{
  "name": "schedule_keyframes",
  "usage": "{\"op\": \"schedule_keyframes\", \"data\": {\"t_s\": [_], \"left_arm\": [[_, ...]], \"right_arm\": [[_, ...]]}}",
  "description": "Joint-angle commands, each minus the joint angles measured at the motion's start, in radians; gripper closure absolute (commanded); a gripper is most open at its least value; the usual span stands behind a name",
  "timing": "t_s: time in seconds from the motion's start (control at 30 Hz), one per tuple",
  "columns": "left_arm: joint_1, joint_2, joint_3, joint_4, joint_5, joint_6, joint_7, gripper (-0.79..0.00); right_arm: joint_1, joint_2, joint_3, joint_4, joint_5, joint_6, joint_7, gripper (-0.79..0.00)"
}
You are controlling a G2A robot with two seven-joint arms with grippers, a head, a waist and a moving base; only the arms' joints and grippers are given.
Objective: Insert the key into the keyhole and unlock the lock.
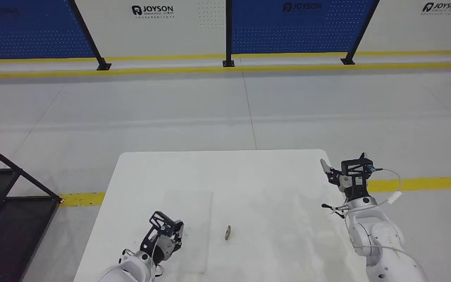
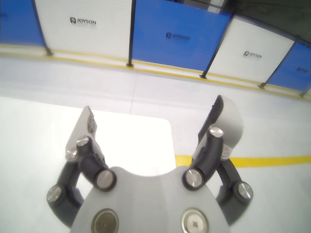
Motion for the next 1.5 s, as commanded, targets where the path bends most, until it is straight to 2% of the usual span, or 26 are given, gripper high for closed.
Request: {"op": "schedule_keyframes", "data": {"t_s": [0.0,0.13,0.2,0.47,0.83,0.93,1.1,1.27,1.47], "left_arm": [[0.020,0.007,-0.047,0.016,-0.035,-0.096,0.091,0.000],[0.026,0.018,-0.098,0.048,-0.066,-0.244,0.232,0.000],[0.020,0.024,-0.114,0.072,-0.022,-0.313,0.292,0.000],[-0.027,0.035,-0.123,0.164,0.058,-0.405,0.535,0.000],[-0.027,0.035,-0.123,0.164,0.058,-0.405,0.535,0.000],[-0.027,0.035,-0.123,0.164,0.058,-0.405,0.535,0.000],[-0.027,0.035,-0.123,0.164,0.058,-0.405,0.535,0.000],[-0.027,0.035,-0.123,0.164,0.058,-0.405,0.535,0.000],[-0.027,0.035,-0.123,0.164,0.058,-0.405,0.535,0.000]], "right_arm": [[0.000,0.000,0.000,0.000,0.000,0.000,0.000,-0.785],[0.000,0.000,0.000,0.000,0.000,0.000,0.000,-0.785],[0.000,0.000,0.000,0.000,0.000,0.000,0.000,-0.785],[-0.027,-0.005,-0.047,-0.020,-0.043,-0.005,-0.013,-0.785],[-0.155,-0.003,-0.257,-0.093,-0.320,-0.182,0.014,-0.785],[-0.165,-0.003,-0.326,-0.078,-0.388,-0.236,0.021,-0.785],[-0.136,-0.014,-0.459,-0.018,-0.482,-0.258,0.055,-0.785],[-0.082,-0.034,-0.569,0.048,-0.486,-0.223,0.062,-0.785],[0.003,-0.067,-0.670,0.143,-0.380,-0.199,0.091,-0.785]]}}
